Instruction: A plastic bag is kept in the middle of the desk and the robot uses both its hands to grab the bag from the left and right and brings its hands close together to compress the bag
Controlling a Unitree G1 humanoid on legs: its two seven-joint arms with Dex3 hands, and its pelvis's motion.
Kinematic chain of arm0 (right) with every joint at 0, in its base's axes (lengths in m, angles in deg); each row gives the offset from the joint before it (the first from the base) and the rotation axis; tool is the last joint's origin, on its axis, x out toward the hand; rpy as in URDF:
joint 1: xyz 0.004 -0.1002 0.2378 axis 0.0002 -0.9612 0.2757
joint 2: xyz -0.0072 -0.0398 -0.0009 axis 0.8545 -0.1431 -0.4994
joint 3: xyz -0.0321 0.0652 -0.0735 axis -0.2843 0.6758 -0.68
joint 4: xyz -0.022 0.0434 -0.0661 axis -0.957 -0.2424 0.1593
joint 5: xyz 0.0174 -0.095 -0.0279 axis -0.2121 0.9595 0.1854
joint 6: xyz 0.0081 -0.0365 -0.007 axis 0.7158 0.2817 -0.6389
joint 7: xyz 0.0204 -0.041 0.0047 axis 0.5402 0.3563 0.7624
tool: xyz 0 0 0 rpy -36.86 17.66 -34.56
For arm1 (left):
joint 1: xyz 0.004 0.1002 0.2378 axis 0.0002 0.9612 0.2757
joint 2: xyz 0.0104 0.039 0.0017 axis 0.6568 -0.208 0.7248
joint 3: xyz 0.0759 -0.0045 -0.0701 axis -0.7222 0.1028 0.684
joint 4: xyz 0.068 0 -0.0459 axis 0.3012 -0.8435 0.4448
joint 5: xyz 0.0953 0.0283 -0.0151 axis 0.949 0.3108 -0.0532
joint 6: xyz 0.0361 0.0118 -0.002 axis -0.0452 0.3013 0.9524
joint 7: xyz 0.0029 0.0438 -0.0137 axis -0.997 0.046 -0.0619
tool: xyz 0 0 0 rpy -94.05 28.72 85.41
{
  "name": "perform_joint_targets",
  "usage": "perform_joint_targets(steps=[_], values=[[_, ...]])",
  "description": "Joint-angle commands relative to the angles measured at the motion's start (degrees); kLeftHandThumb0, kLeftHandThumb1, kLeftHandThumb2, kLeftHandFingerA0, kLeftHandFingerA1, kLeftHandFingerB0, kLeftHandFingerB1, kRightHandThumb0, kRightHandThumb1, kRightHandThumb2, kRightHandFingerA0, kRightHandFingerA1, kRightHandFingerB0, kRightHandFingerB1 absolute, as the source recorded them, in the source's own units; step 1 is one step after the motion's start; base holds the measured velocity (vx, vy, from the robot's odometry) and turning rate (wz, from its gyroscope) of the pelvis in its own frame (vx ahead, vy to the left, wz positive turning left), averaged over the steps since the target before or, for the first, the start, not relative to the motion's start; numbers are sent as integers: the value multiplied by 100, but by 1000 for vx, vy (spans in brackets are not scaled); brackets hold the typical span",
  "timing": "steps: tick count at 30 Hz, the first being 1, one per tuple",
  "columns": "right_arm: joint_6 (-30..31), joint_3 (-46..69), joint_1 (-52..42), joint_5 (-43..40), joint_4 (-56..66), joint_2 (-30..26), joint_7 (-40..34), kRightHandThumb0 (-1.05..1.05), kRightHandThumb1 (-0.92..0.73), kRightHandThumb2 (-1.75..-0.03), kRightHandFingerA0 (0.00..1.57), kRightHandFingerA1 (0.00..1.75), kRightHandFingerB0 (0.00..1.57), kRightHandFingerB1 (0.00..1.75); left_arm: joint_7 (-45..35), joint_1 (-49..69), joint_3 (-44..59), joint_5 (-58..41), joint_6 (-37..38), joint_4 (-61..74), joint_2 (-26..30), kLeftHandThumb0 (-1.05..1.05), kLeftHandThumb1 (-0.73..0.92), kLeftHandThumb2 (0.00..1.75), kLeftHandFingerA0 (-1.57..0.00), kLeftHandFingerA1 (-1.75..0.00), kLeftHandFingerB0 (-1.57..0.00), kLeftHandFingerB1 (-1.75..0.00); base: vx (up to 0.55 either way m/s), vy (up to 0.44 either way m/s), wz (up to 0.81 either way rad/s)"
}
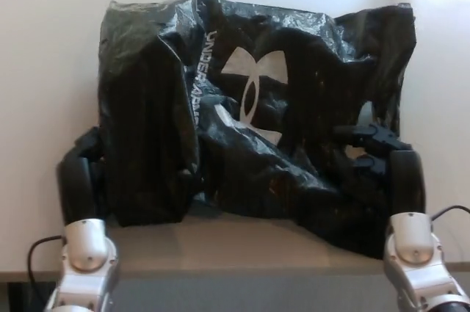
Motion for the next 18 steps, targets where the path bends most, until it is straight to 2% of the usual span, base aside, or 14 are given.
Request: perform_joint_targets(steps=[1,2,4,5,6,7,8,9,13,14,17,18], values=[[238,-345,-178,340,-387,415,-94,-34,-69,-61,89,85,76,65,136,194,-394,383,-125,-103,-443,-33,78,65,-77,-131,-68,-93,0,0,0],[213,-390,-124,336,-434,505,-123,-34,-71,-61,88,82,75,64,132,203,-568,533,-54,-95,-497,-34,80,64,-75,-124,-66,-89,0,0,0],[149,-462,-69,374,-472,537,-148,-33,-72,-61,86,85,75,66,245,225,-795,732,-4,-87,-570,-34,80,65,-74,-123,-65,-86,0,0,0],[118,-501,-41,410,-475,530,-182,-33,-73,-61,85,96,74,69,330,227,-865,786,10,-77,-607,-35,81,65,-68,-131,-64,-86,0,0,0],[103,-521,-27,422,-482,525,-200,-33,-73,-61,85,96,74,69,371,228,-901,802,15,-73,-619,-35,81,65,-68,-131,-64,-86,0,0,0],[90,-534,-20,427,-475,533,-233,-34,-73,-60,83,109,75,74,394,245,-881,721,55,-47,-702,-34,80,67,-64,-144,-61,-89,0,0,0],[67,-537,-10,426,-476,552,-264,-35,-74,-62,80,125,73,82,476,229,-903,725,37,-60,-764,-33,81,67,-61,-148,-59,-91,0,0,0],[53,-535,-15,434,-468,550,-303,-36,-74,-64,79,138,75,86,513,218,-921,740,46,-80,-803,-34,84,68,-61,-143,-56,-89,0,0,0],[-35,-529,-39,458,-441,573,-443,-35,-76,-64,77,138,71,88,606,209,-956,762,56,-69,-890,-36,84,68,-57,-146,-56,-92,0,0,0],[-113,-531,-56,468,-397,557,-459,-32,-76,-66,73,148,69,90,638,174,-962,782,62,-79,-911,-34,84,68,-57,-146,-53,-93,0,0,0],[-131,-501,-39,426,-377,550,-419,-32,-76,-66,75,146,68,90,589,153,-955,763,30,-35,-905,-33,84,67,-55,-145,-53,-91,0,0,0],[-125,-511,-40,445,-366,518,-402,-32,-76,-66,76,144,69,90,583,152,-963,773,4,-19,-892,-34,85,66,-54,-151,-53,-92,0,0,0]])
